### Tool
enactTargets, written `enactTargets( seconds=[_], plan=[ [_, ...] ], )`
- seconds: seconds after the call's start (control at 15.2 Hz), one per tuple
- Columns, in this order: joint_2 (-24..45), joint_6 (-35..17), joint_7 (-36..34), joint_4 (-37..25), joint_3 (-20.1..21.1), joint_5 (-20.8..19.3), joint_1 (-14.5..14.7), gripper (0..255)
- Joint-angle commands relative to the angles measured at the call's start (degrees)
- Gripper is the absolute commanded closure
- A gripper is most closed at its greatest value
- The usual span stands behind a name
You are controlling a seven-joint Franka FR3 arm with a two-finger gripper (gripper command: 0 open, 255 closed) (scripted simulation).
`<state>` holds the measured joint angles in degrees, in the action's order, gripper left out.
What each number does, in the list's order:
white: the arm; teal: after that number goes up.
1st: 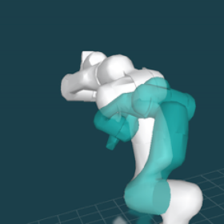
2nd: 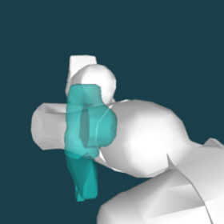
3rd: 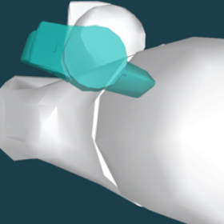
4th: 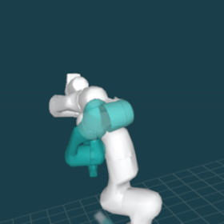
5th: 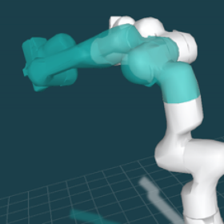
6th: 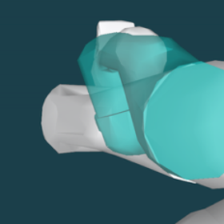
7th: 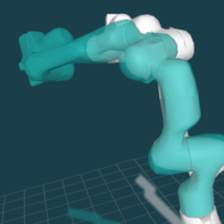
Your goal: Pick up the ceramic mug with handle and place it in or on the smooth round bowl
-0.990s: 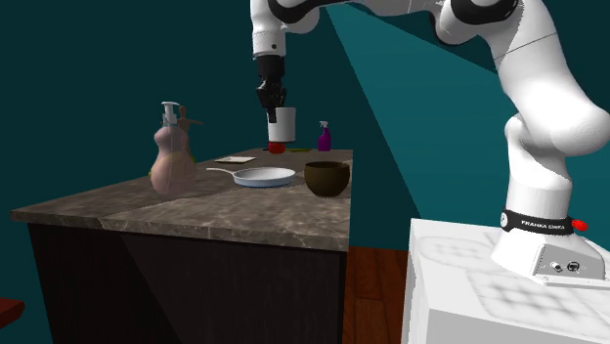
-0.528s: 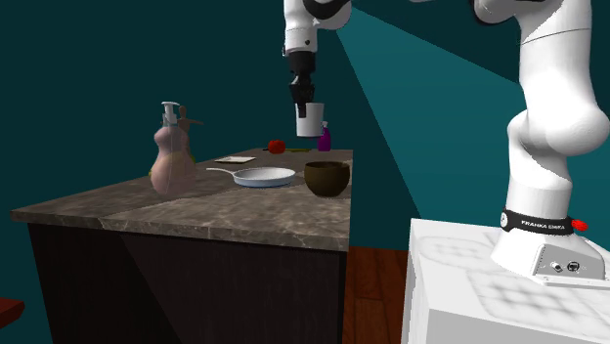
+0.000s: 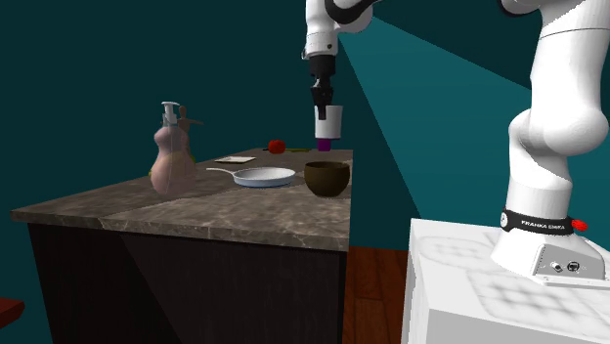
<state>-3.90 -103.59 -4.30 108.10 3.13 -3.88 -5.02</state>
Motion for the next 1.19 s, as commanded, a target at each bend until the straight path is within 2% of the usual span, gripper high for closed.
enactTargets(
  seconds=[0.0, 0.86, 1.12],
  plan=[
    [-0.1, -1.5, -0.1, 1.5, 0.0, 0.0, 0.0, 255],
    [1.8, -11.4, -0.8, 9.7, 0.0, -0.4, 0.0, 255],
    [1.8, -11.4, -0.8, 9.7, 0.0, -0.4, 0.0, 255]
  ],
)
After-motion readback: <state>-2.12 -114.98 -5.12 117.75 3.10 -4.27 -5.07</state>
